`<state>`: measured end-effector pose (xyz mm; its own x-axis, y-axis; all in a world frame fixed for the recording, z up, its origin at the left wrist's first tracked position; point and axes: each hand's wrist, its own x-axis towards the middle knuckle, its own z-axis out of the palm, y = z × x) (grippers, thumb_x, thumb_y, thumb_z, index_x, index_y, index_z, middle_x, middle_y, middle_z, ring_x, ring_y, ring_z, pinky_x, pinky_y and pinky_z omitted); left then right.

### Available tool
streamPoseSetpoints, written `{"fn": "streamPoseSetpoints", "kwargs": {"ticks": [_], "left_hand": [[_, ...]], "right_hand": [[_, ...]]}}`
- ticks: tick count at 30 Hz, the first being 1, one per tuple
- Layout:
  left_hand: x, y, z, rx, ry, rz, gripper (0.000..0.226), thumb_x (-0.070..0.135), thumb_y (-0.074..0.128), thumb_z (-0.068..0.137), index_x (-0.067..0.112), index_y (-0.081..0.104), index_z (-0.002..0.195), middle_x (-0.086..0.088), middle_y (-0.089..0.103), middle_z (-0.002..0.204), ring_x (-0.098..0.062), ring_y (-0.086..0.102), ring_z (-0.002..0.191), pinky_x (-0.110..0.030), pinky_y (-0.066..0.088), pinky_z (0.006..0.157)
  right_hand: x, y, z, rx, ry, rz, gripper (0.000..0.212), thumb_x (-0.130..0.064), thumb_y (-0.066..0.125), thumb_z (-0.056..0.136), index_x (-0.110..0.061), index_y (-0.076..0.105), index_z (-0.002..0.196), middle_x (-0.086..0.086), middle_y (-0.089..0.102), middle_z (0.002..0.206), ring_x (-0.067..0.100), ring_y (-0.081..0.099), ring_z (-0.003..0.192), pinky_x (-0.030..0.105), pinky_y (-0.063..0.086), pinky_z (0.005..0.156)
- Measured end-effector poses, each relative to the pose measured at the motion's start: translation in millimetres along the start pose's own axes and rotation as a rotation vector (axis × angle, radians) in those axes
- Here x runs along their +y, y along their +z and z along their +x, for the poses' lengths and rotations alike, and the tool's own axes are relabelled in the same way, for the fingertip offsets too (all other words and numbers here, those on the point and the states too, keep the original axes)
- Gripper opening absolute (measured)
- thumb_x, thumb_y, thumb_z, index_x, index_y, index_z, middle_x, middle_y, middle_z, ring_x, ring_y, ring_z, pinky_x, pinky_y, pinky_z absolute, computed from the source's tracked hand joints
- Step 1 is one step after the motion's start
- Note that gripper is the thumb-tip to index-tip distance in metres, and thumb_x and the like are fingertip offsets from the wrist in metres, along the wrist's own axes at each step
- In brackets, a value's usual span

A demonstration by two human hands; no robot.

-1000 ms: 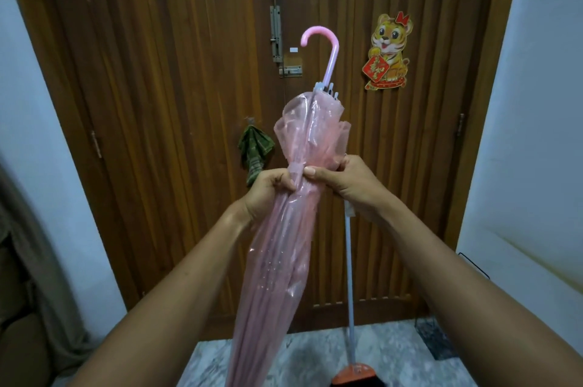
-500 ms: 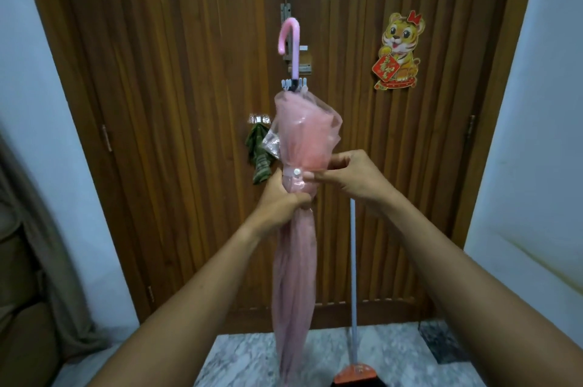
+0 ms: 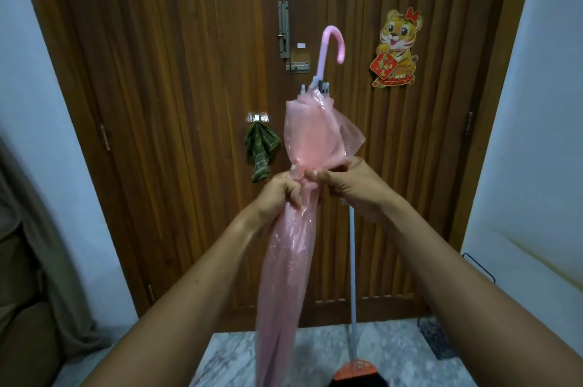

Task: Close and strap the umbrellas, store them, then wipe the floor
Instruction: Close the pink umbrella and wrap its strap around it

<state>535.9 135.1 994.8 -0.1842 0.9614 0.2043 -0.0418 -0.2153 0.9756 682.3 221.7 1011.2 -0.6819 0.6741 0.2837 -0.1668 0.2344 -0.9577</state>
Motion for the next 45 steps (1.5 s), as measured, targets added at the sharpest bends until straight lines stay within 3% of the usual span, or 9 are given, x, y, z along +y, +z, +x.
{"fn": "streamPoseSetpoints", "kwargs": {"ticks": [3,8,12,17,24,34,38,41,45], "left_hand": [[-2.2,-7.3,4.4,0.034,-0.019,0.233,0.049,0.011,0.052,0.052,-0.016,0.061,0.092,-0.019,0.064,0.084,-0.032,0.059,0.079,-0.034,0.051,0.068],[-25.6,2.0,-4.1,0.152,0.136,0.576,0.075,0.045,0.078,0.063,0.025,0.042,0.126,0.006,0.059,0.119,-0.011,0.062,0.103,-0.033,0.054,0.086],[-36.5,4.0,4.5,0.373,0.167,0.557,0.041,0.010,0.071,0.077,0.022,0.057,0.114,0.003,0.066,0.094,-0.017,0.067,0.084,-0.032,0.056,0.067],[-16.3,-6.9,1.7,0.160,0.172,0.245,0.031,-0.015,0.054,0.071,-0.002,0.064,0.097,-0.007,0.060,0.073,-0.016,0.059,0.063,-0.028,0.050,0.054],[-8.7,3.9,-1.9,0.006,0.033,-0.411,0.015,0.009,0.039,0.044,0.007,0.052,0.053,-0.009,0.043,0.053,-0.019,0.044,0.037,-0.023,0.043,0.043],[-7.3,-9.0,8.8,-0.434,-0.060,-0.298,0.036,0.017,0.056,0.042,-0.002,0.065,0.072,-0.018,0.060,0.070,-0.034,0.063,0.070,-0.045,0.047,0.084],[-9.7,-14.3,9.5,-0.275,-0.122,-0.140,0.036,0.005,0.054,0.046,-0.005,0.062,0.079,-0.018,0.058,0.075,-0.033,0.060,0.072,-0.040,0.052,0.074],[-11.3,-16.6,8.2,0.023,-0.042,0.111,0.016,0.013,0.051,0.062,0.007,0.059,0.076,0.002,0.054,0.057,-0.018,0.047,0.057,-0.023,0.040,0.047],[-27.4,-6.6,6.3,0.106,0.122,0.084,0.035,0.046,0.058,0.088,0.016,0.072,0.100,-0.003,0.071,0.091,-0.027,0.065,0.096,-0.034,0.051,0.074]], "right_hand": [[5.8,3.6,2.6,0.134,-0.098,-0.163,0.030,-0.022,0.081,0.082,0.002,0.076,0.099,0.013,0.077,0.096,0.018,0.075,0.091,0.027,0.059,0.071],[16.0,15.5,12.6,0.431,-0.079,-0.292,0.024,-0.030,0.084,0.079,-0.009,0.079,0.090,0.004,0.078,0.086,0.016,0.075,0.080,0.034,0.062,0.065],[8.0,16.9,13.5,0.184,-0.054,-0.453,0.017,-0.024,0.080,0.084,-0.012,0.079,0.097,-0.001,0.078,0.092,0.008,0.074,0.089,0.027,0.060,0.078],[-1.5,-5.4,12.1,0.084,-0.058,-0.257,0.012,-0.008,0.080,0.081,-0.006,0.079,0.093,0.004,0.079,0.086,0.010,0.073,0.079,0.021,0.058,0.069],[11.0,-3.3,15.8,0.034,0.198,0.179,0.026,-0.009,0.081,0.078,-0.012,0.074,0.103,0.002,0.072,0.083,0.003,0.056,0.056,0.012,0.048,0.051],[13.1,-20.9,21.6,-0.340,0.189,0.156,0.028,-0.025,0.082,0.077,-0.008,0.076,0.099,0.009,0.063,0.088,0.022,0.045,0.077,0.031,0.038,0.073],[17.2,-15.9,20.1,-0.279,0.170,0.141,0.025,-0.020,0.075,0.085,-0.002,0.073,0.102,0.003,0.068,0.077,0.010,0.053,0.063,0.024,0.044,0.063],[20.2,-14.0,20.3,-0.138,0.109,-0.010,0.029,-0.019,0.075,0.086,0.004,0.073,0.103,0.017,0.074,0.097,0.018,0.067,0.082,0.035,0.056,0.080],[27.2,4.3,20.9,0.135,-0.072,-0.291,0.024,-0.020,0.084,0.080,0.002,0.075,0.084,0.015,0.075,0.083,0.016,0.072,0.078,0.030,0.057,0.075]]}}
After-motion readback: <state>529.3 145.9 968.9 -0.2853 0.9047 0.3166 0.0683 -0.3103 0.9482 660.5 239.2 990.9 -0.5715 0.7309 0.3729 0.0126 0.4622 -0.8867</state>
